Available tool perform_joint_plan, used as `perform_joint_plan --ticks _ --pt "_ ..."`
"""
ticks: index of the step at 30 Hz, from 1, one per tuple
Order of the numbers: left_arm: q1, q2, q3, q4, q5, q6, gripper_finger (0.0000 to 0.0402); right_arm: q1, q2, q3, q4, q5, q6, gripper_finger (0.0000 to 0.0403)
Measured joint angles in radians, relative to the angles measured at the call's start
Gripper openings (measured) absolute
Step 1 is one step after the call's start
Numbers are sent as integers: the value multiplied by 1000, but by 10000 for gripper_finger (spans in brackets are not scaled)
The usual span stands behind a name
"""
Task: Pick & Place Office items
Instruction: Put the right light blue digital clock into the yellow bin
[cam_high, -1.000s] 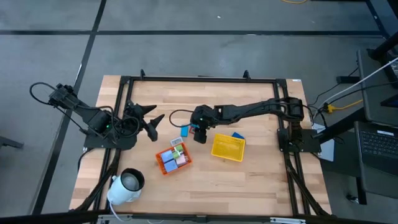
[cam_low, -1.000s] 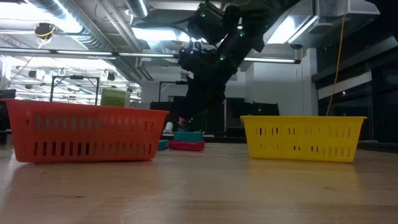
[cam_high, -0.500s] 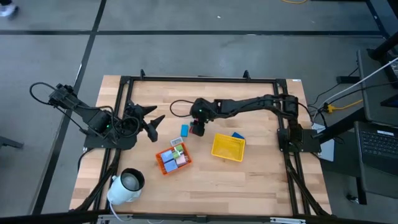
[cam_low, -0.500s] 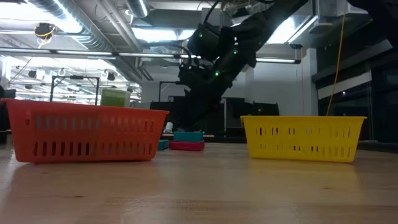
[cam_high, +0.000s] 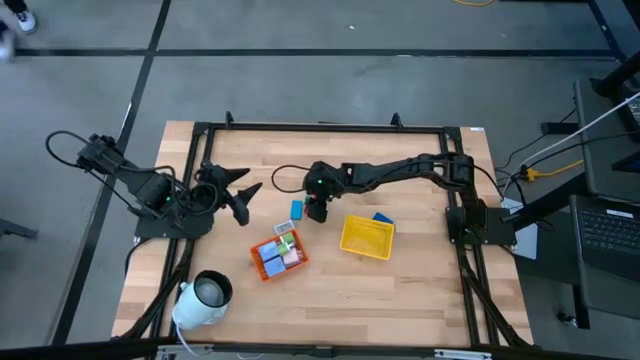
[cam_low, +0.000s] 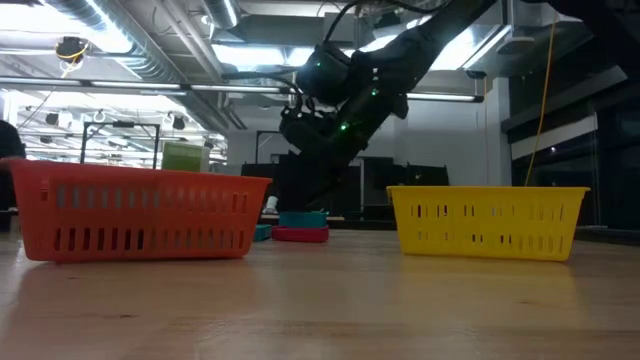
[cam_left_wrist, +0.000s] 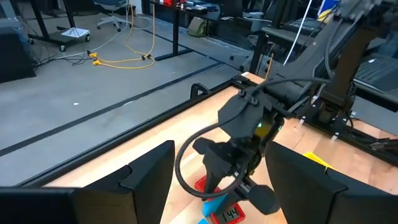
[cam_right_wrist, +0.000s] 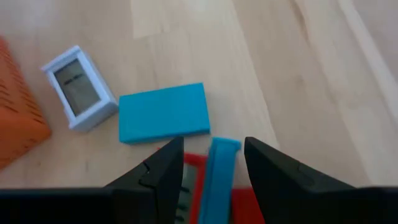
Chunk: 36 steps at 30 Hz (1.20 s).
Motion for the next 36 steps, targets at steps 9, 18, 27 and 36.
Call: perform_joint_plan --ticks 9,18,27,36 --pt "0 -50 0 -1 -7 8 246 -5 20 1 24 5 1 176" --pt "0 -62 0 -1 -10 9 246 -8 57 1 43 -3 7 176" --pt "0 -62 0 -1 -9 9 246 -8 57 1 52 0 8 162" --pt "0 -62 0 -1 -8 9 246 -8 57 1 67 -1 29 99"
